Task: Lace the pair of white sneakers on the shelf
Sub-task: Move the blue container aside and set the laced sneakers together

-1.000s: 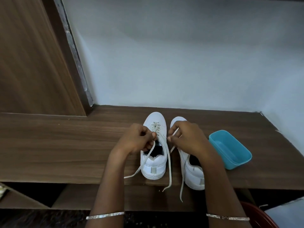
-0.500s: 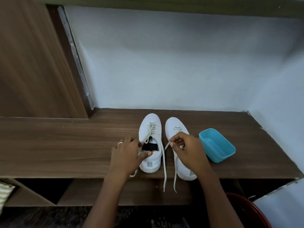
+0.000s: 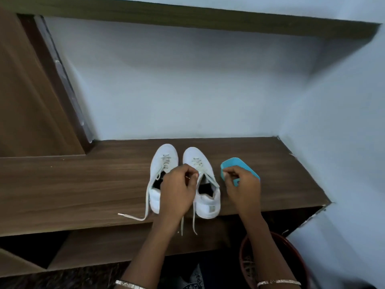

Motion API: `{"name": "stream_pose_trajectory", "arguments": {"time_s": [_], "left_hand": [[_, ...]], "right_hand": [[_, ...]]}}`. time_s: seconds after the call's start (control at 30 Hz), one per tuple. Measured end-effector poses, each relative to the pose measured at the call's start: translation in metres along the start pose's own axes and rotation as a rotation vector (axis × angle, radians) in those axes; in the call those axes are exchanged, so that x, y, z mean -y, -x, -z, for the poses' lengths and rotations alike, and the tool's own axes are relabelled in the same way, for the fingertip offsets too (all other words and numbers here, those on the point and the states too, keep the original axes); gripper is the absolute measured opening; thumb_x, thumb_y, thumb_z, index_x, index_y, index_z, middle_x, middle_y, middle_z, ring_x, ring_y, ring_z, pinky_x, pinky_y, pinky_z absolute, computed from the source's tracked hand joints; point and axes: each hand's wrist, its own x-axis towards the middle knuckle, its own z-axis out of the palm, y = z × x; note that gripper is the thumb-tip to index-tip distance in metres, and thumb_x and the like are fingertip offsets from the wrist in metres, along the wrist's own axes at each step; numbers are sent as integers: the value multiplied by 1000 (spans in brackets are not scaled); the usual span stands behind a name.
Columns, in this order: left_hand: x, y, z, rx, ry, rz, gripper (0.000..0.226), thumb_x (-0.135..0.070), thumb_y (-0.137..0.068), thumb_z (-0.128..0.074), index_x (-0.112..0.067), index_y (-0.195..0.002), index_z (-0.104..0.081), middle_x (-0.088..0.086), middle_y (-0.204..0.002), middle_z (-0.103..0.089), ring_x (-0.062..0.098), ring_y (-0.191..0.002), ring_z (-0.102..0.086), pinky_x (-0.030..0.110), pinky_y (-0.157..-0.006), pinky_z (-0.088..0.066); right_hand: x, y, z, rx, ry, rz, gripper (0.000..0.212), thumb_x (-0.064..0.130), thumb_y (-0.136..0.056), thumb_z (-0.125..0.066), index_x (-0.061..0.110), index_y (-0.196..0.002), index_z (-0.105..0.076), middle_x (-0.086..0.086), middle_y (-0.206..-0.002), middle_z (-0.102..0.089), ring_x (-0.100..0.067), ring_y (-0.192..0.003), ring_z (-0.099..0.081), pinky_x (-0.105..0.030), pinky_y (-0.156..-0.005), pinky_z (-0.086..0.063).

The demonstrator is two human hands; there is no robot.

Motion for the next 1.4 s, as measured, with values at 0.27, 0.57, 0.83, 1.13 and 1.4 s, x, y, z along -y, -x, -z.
{"name": "stream_pose_trajectory", "arguments": {"time_s": [0.27,0.57,0.83,1.13,1.4], "left_hand": [[-19,-29,-100,196,-133,-66,19,-18,-97,-55,-18,-112,-67,0,-109,-68,18,-102,-61,30,-86,-47],[-21,-69,-144,537,-736,-17,39,-22,-99,-47,-32,-137,-50,4,-132,-61,30,-133,-47,64,-117,-2],[-17,-80,-160,487,-580,10,26,-25,-100,-51,-27,-124,-62,-1,-122,-67,22,-120,-59,57,-119,-9],[-57,-88,-215,538,-122,-208,50,-14,-100,-47,-25,-148,-36,10,-130,-63,28,-111,-63,48,-92,-53],[-88,-89,-264,711,-158,-196,50,-17,-100,-51,-16,-149,-37,15,-141,-55,32,-130,-52,46,-106,-44]], "right_hand": [[-68,4,25,108,285,-203,29,25,-88,-72,20,-116,-68,-2,-123,-62,-19,-114,-56,-25,-90,-41],[-98,-4,5,248,293,-263,33,24,-88,-74,15,-119,-67,-12,-153,-36,-26,-135,-45,-36,-109,-45],[-108,-9,4,47,266,-301,16,21,-92,-70,8,-100,-75,-8,-146,-47,-21,-123,-56,-30,-96,-49],[-139,-33,51,-154,300,-336,18,20,-90,-72,6,-101,-77,-6,-106,-70,-22,-98,-63,-22,-74,-40],[-193,-53,93,-216,407,-484,25,25,-90,-73,8,-108,-76,-8,-107,-73,-25,-103,-64,-36,-90,-53]]}}
